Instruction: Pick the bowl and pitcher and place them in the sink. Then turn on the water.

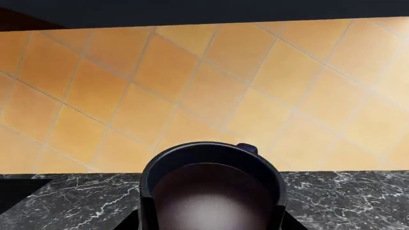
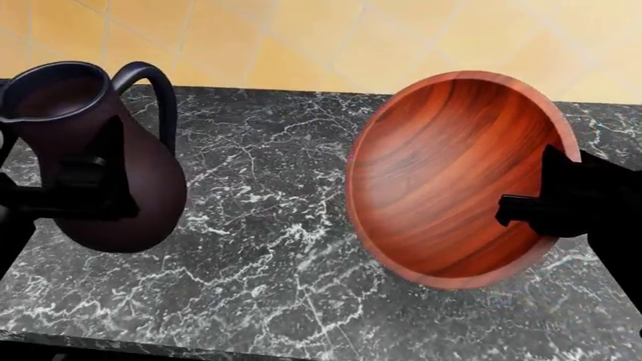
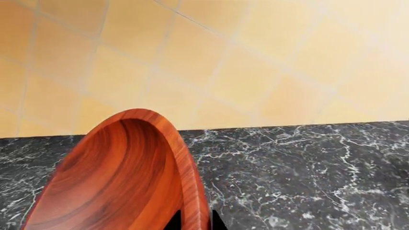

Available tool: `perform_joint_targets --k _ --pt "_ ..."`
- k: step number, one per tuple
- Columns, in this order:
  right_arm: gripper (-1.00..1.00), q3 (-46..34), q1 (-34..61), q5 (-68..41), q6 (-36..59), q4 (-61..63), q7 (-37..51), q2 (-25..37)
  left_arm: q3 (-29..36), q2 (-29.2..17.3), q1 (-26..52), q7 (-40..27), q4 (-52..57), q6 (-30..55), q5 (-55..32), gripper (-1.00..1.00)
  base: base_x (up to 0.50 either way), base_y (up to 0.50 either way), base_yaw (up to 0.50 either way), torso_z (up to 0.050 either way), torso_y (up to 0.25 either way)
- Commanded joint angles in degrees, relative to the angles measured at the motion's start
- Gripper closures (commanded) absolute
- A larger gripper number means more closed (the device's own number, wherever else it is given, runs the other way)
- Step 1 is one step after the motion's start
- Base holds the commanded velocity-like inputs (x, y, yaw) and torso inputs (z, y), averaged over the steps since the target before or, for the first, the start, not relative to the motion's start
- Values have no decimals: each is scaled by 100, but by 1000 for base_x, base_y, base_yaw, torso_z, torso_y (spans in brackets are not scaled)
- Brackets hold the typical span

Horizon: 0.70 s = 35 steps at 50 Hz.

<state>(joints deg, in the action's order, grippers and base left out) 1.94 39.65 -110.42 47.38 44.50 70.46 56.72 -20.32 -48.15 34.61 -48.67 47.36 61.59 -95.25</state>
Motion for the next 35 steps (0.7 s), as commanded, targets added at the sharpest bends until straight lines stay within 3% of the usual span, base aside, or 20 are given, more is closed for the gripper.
perform_joint_targets --k 1,13,35 --pt "100 135 -48 61 -61 -28 -56 -16 -114 7 95 -36 -17 -102 80 100 0 0 51 0 0" --pt "100 234 -204 138 -113 -51 -134 -39 -112 -7 76 -26 -16 -127 88 100 -21 -2 0 1 2" --pt "100 89 -92 178 -69 -23 -113 -25 -56 -32 81 -44 -2 -164 80 100 -498 -50 0 1 2"
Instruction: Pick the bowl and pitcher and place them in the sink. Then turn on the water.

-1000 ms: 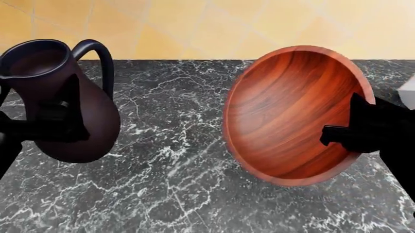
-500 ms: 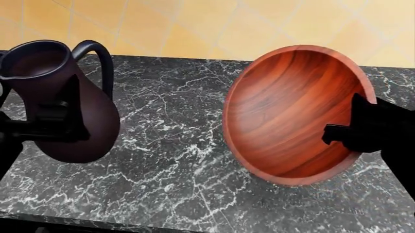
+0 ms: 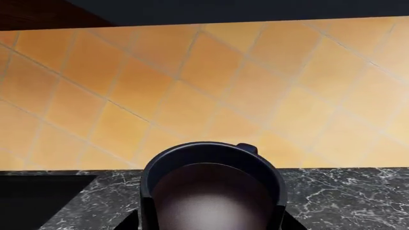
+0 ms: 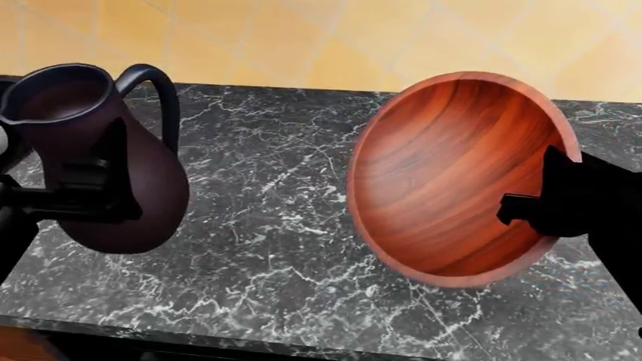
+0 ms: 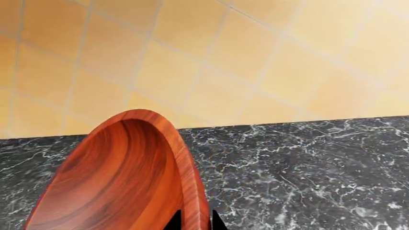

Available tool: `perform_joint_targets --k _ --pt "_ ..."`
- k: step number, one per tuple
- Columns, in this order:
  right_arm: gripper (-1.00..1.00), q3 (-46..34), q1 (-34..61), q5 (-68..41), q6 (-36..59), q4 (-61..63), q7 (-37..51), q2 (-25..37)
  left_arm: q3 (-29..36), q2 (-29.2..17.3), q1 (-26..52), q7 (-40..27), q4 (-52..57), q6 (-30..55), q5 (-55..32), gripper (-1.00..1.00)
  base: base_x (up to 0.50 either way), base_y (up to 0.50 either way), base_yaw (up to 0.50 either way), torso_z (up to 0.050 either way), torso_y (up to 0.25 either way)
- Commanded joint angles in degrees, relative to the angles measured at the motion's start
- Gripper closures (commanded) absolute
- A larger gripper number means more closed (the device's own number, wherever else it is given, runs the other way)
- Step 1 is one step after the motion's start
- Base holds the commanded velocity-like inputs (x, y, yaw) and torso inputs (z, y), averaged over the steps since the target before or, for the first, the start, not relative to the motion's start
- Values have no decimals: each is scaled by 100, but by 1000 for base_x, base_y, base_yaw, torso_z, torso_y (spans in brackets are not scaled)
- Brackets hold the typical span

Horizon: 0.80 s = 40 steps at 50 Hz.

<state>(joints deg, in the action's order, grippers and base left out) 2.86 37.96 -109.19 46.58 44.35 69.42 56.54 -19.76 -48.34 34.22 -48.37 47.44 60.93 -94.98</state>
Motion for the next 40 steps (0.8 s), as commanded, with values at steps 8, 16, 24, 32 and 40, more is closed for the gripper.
perform_joint_targets --k 8,16,24,32,40 --pt "100 -55 260 -81 -13 13 64 44 -88 -107 247 -157 -46 -138 -66 100 -498 -50 0 1 2" --pt "100 -70 494 -248 -93 22 116 59 -16 -149 348 -202 -50 -156 -124 100 -498 -50 0 0 1" --pt "100 -116 639 -306 -115 22 138 58 29 -204 439 -260 -57 -183 -203 100 -498 -50 0 1 3" --pt "100 -139 695 -311 -112 47 130 64 23 -225 445 -264 -52 -204 -216 100 -498 -50 0 0 1" --pt "100 -55 584 -289 -135 93 95 92 53 -207 421 -239 -36 -199 -164 100 -497 -50 0 1 2"
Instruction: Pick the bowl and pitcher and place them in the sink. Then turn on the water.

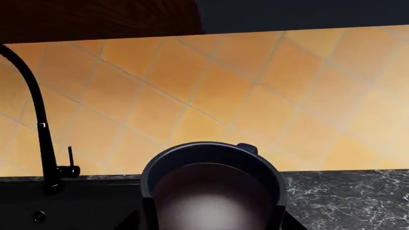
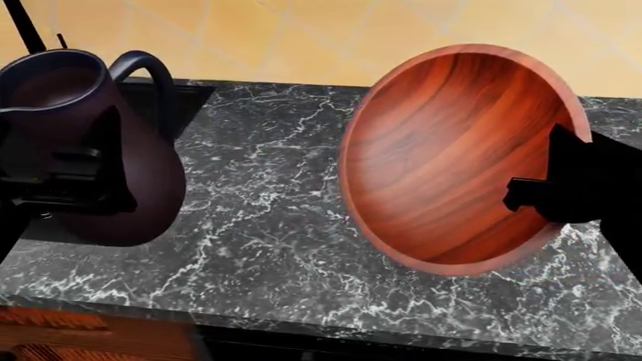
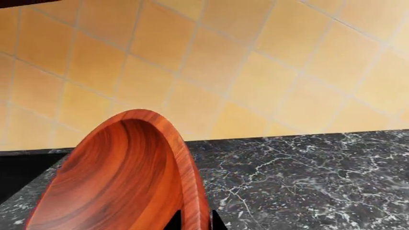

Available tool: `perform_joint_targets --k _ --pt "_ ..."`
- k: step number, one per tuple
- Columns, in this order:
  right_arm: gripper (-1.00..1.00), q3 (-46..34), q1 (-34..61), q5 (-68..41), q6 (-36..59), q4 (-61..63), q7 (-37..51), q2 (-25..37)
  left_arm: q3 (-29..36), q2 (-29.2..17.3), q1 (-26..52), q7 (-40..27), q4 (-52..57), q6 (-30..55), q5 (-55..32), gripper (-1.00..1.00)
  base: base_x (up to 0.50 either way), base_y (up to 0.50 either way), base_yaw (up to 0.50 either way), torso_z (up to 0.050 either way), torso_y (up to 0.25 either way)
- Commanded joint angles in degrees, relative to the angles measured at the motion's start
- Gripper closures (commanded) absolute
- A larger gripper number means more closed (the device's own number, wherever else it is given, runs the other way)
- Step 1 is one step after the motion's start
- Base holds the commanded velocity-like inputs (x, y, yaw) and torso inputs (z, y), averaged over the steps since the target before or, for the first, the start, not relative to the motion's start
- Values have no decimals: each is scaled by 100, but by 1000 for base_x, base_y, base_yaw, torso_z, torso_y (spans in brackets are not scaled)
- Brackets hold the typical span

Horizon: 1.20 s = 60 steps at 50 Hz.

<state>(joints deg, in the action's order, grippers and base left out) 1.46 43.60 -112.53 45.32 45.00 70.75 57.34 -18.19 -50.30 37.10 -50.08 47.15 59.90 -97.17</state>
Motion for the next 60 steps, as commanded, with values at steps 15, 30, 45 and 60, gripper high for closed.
perform_joint_targets --k 15,30,45,60 --pt "100 197 -156 96 -51 55 -109 34 -132 -11 70 -2 11 -116 112 100 -497 -50 0 1 2" --pt "100 178 -169 140 -58 45 -130 32 -78 -17 88 -45 14 -143 102 100 -497 -50 0 1 1" --pt "100 122 -100 119 -68 36 -121 42 -65 -81 141 -124 10 -194 4 100 -497 -50 0 1 2" --pt "100 23 9 90 -71 47 -67 47 -131 -90 48 -72 21 -215 46 100 -497 -50 0 1 2"
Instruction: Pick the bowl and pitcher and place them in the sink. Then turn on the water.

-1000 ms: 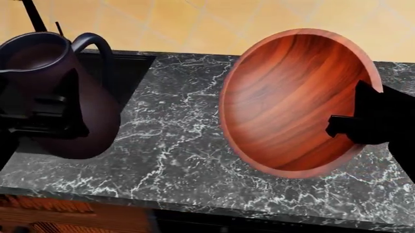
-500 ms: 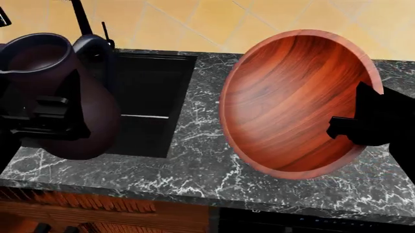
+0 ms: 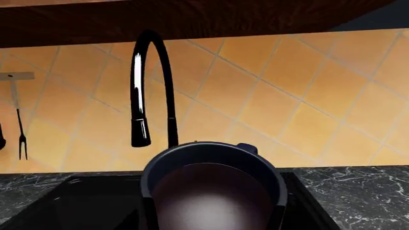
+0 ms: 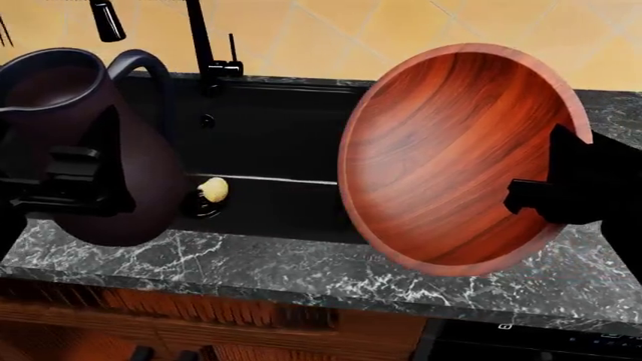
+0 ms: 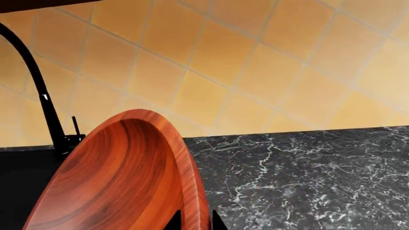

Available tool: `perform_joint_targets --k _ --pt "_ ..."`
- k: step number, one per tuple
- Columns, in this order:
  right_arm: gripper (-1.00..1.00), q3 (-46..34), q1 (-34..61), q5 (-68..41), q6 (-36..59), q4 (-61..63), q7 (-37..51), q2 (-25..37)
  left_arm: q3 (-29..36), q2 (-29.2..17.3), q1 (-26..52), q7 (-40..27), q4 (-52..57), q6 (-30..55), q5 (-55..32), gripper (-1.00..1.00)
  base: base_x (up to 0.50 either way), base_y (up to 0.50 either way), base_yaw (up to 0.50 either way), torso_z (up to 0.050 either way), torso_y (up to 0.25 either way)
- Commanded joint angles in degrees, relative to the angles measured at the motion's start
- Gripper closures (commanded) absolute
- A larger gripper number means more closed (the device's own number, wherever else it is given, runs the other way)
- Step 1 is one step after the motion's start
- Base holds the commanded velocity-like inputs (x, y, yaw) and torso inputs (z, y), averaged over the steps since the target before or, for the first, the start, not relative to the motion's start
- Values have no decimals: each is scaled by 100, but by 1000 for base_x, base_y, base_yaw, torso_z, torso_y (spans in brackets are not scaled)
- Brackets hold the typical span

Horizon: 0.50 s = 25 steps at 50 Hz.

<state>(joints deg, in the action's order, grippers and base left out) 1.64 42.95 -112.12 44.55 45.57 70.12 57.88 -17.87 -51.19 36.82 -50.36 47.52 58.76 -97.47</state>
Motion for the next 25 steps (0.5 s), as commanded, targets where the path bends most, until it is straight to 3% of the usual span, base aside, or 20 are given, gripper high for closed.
perform_joint_targets --k 1,25 --pt "100 14 58 57 4 -3 -8 -8 -162 4 61 -33 -5 -95 89 100 -497 -51 0 0 0" --pt "100 74 -86 141 -29 -5 -82 5 -136 10 19 -5 -11 -120 162 100 -497 -51 0 1 2"
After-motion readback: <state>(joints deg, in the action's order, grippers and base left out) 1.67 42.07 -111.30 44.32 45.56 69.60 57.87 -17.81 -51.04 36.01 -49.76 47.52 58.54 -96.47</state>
